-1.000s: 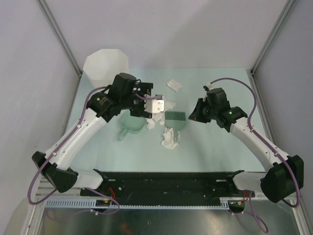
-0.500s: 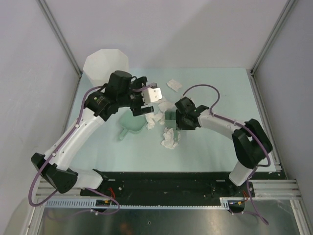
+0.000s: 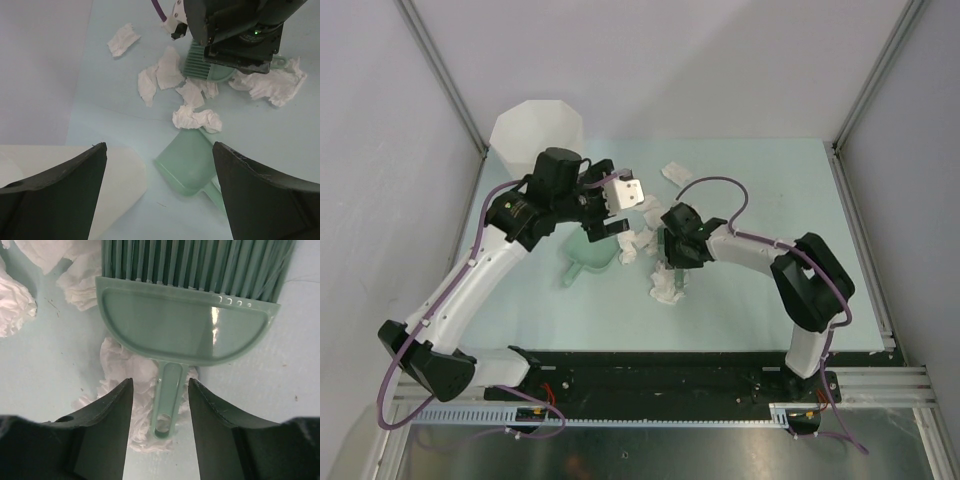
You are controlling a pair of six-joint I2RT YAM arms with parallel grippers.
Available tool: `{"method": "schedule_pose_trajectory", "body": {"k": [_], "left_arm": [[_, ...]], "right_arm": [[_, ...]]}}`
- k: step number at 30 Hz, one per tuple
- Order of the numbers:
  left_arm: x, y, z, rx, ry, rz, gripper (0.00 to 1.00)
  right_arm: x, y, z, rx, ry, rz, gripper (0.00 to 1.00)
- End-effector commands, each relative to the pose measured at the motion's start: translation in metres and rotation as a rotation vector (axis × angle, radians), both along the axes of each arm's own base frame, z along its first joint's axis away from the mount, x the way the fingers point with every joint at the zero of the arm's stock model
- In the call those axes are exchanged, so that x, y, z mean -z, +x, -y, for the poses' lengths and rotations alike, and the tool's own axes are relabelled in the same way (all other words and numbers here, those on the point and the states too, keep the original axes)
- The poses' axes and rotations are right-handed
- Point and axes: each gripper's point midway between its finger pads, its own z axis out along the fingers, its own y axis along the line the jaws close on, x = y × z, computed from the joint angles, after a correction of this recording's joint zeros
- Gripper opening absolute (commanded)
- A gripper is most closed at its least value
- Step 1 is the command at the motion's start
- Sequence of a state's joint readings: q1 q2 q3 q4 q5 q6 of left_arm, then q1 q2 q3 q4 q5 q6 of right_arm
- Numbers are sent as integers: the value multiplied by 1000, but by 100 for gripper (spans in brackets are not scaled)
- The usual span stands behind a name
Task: Sweep away the paper scraps from the table
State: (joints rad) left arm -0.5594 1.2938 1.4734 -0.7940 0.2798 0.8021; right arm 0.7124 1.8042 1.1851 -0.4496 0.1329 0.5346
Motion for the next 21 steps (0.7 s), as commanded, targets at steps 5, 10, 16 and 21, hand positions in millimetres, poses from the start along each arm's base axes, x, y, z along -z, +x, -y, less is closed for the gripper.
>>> {"method": "schedule_pose_trajectory", "body": {"k": [5, 10, 16, 21], "left_arm": [[-18, -8, 3, 21, -70, 10, 91], [-17, -9, 4, 22, -78, 0, 91], [-16, -9, 2, 16, -72, 4, 91], [-14, -9, 5, 33, -75, -2, 91]], "right_arm": [[23, 6, 9, 48, -92, -21, 52], [36, 2, 3, 32, -59, -71, 28], [3, 7, 7, 43, -23, -24, 12], [-47, 8, 3, 18, 55, 61, 9]]}}
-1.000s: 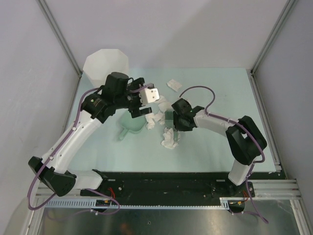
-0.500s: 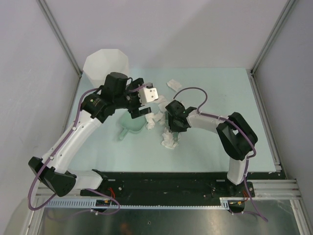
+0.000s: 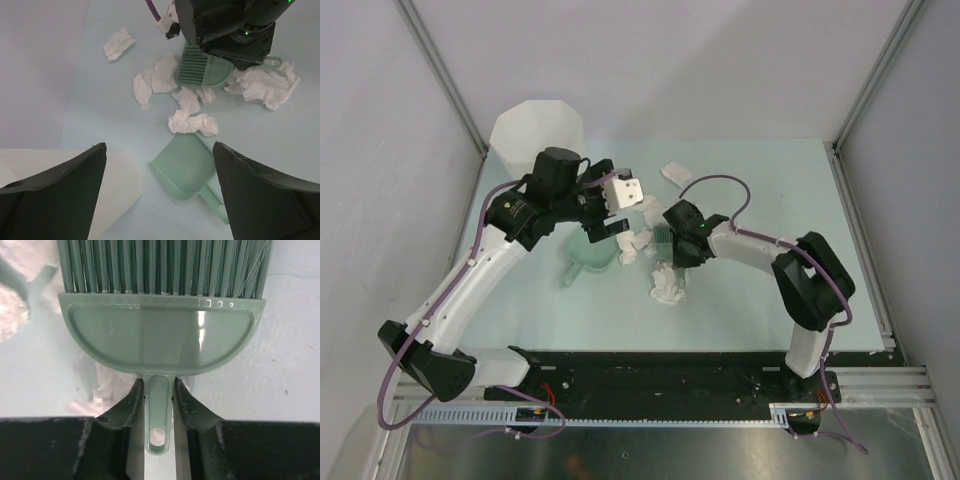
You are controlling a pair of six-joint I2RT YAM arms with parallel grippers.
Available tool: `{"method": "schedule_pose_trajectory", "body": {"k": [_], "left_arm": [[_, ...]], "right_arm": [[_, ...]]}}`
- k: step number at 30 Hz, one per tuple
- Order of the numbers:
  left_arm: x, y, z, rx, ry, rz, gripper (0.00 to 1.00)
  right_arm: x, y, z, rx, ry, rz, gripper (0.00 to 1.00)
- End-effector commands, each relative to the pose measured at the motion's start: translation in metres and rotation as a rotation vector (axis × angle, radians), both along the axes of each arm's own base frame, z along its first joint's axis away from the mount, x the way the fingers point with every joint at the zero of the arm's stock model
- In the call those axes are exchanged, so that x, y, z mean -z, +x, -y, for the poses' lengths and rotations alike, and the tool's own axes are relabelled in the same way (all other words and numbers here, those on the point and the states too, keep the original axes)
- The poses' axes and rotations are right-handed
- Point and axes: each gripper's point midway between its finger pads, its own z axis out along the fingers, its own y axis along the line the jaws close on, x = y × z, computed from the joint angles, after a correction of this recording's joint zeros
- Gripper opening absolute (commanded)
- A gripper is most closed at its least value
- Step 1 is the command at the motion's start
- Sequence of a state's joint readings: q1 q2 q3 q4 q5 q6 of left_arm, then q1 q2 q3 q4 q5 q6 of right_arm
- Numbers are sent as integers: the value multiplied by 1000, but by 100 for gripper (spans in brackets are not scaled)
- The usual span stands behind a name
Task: Sweep away the paper scraps from the table
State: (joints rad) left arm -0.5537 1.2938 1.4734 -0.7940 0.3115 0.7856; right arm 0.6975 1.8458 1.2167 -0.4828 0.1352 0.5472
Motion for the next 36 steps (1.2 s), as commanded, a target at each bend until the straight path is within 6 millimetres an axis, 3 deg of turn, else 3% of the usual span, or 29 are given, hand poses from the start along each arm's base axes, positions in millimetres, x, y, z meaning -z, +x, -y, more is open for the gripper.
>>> {"method": "schedule_pose_trajectory", "body": {"k": [1, 6, 11, 13, 15, 22, 28, 36], "left_arm": [[-12, -7, 3, 29, -45, 16, 92], [5, -13, 12, 104, 9, 23, 92], [9, -19, 37, 256, 116, 136, 92], [13, -15, 50, 320, 196, 214, 98], [28, -5, 59, 340, 300, 271, 100], [51, 49, 91, 387, 487, 522, 100], [61, 50, 92, 429, 533, 530, 99], [93, 37, 91, 520, 574, 442, 98]], "right_arm": [[-72, 5, -2, -14, 104, 125, 9], [-97, -6, 8, -46, 167, 99, 7], [-113, -15, 10, -101, 226, 79, 5], [-119, -15, 12, -101, 246, 80, 3], [-124, -18, 10, -114, 265, 84, 1], [-148, -45, -10, -269, 423, 25, 0], [-156, -39, 2, -245, 522, -31, 0], [-147, -27, 7, -223, 536, -50, 0]]}}
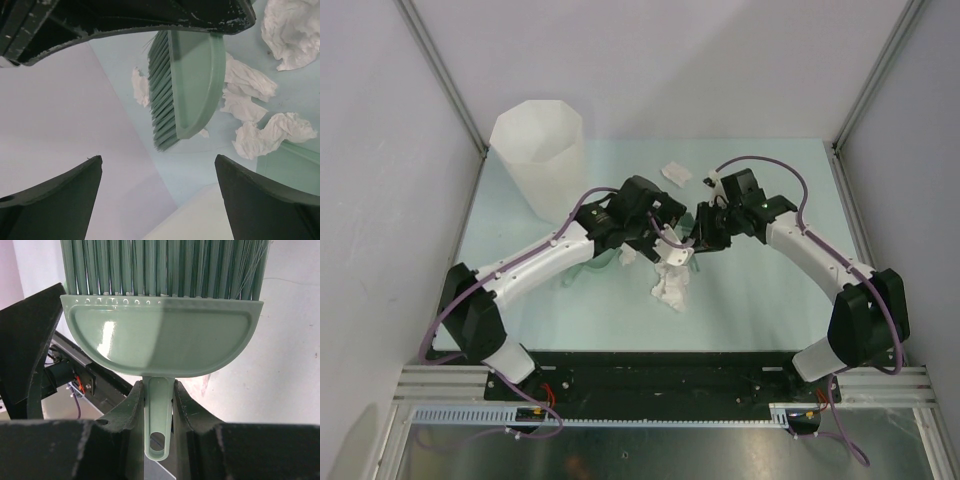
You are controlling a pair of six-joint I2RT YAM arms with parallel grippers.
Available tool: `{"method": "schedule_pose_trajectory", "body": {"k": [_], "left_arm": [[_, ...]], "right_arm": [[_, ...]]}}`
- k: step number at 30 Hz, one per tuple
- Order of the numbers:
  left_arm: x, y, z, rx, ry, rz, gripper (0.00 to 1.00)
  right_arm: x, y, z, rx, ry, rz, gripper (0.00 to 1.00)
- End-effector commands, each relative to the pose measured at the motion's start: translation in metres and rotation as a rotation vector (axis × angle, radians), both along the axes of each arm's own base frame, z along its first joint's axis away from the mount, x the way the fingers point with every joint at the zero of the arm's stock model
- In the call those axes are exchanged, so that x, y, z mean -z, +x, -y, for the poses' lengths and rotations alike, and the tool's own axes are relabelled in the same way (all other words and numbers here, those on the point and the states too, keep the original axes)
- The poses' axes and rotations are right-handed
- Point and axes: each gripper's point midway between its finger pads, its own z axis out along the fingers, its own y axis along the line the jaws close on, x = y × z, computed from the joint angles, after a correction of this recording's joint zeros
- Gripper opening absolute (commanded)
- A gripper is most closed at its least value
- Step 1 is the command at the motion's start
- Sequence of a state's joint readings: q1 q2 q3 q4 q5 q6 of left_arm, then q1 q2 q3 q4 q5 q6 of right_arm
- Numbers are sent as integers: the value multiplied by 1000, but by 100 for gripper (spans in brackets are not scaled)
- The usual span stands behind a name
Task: Sweep away the paper scraps from the table
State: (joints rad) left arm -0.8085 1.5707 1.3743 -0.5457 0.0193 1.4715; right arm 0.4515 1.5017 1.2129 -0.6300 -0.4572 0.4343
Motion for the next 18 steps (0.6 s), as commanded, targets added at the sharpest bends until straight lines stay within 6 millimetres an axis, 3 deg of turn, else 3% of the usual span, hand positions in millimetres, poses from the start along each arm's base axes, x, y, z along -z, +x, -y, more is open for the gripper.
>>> {"method": "schedule_pose_trajectory", "body": {"k": [1, 3, 6, 7, 11, 14, 16, 17, 18], "left_arm": [[7, -7, 6, 66, 27, -14, 98], [10, -8, 13, 79, 9, -38, 97], [10, -9, 20, 90, 1, -44, 86], [10, -9, 22, 92, -1, -48, 72], [20, -18, 26, 102, -1, -83, 49], [25, -17, 25, 78, 3, -94, 2], [21, -16, 25, 42, -24, -108, 0], [20, -16, 24, -2, -53, -138, 0], [17, -16, 24, -30, -78, -155, 0]], "right_arm": [[-16, 0, -13, -55, 74, 23, 0], [-22, -1, -16, -66, 98, 35, 0], [-32, -1, -17, -66, 125, 50, 0], [-33, -2, -17, -66, 128, 50, 0], [-40, -3, -18, -63, 147, 59, 0], [-44, -2, -18, -65, 157, 72, 0], [-47, -1, -14, -56, 149, 93, 0], [-48, 1, -9, -55, 139, 111, 2], [-54, 2, -5, -48, 136, 133, 25]]}}
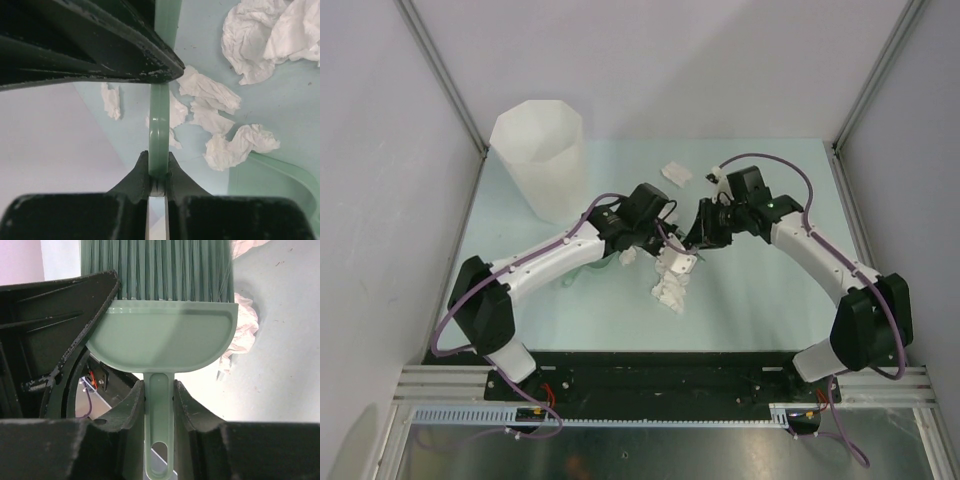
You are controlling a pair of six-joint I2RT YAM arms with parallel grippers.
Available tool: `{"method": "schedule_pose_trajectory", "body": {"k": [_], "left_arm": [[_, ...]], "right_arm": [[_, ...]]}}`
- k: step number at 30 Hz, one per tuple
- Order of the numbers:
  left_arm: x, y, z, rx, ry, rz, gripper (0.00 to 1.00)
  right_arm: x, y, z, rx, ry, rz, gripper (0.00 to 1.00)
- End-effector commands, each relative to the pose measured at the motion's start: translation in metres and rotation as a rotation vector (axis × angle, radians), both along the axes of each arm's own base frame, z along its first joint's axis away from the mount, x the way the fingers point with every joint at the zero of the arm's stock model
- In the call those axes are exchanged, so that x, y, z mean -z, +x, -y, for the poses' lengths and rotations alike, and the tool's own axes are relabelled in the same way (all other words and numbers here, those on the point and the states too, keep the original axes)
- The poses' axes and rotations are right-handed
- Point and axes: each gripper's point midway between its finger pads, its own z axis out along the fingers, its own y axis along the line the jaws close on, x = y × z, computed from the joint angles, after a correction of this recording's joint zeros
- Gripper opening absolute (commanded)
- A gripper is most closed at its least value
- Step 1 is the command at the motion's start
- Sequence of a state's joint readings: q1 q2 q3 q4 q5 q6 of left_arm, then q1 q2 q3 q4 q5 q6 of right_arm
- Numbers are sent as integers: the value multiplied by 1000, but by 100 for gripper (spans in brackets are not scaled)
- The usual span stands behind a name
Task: Sweep away the paper scraps from the table
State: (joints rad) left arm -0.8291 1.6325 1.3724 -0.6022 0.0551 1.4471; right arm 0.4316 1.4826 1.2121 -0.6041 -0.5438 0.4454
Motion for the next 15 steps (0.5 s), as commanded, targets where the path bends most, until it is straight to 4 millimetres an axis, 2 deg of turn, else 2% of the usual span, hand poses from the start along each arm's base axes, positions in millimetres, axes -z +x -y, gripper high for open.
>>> {"method": "schedule_pose_trajectory", "body": {"k": [1, 2, 3, 4, 6, 7, 8, 10, 11, 13, 14, 15], "left_arm": [[-26, -2, 18, -96, -164, -58, 0], [-27, -2, 15, -155, -204, -102, 0], [-29, -4, 14, -179, -230, -125, 0], [-34, -7, 17, -187, -270, -162, 0], [-45, -13, 14, -262, -357, -252, 0], [-54, -14, 14, -309, -414, -308, 0], [-63, -28, 16, -289, -451, -381, 0], [-75, -41, 13, -332, -518, -501, 0], [-88, -57, 17, -282, -563, -580, 0], [-98, -72, 14, -293, -618, -706, 0], [-110, -89, 15, -235, -648, -784, 0], [-116, -98, 15, -210, -661, -832, 0]], "right_arm": [[-49, 6, 13, 12, 54, 168, 39], [-56, 8, 23, 40, 33, 211, 50], [-64, 10, 32, 54, 14, 260, 67], [-84, 6, 44, 81, 14, 337, 76], [-104, 9, 66, 128, -14, 446, 99], [-128, -2, 75, 138, 3, 533, 100], [-137, -4, 84, 154, 1, 576, 100], [-159, -16, 91, 128, -5, 702, 100], [-176, -30, 93, 104, 13, 775, 100], [-186, -48, 89, 4, 20, 865, 100], [-195, -71, 81, -88, 70, 909, 100], [-198, -80, 77, -136, 92, 933, 100]]}}
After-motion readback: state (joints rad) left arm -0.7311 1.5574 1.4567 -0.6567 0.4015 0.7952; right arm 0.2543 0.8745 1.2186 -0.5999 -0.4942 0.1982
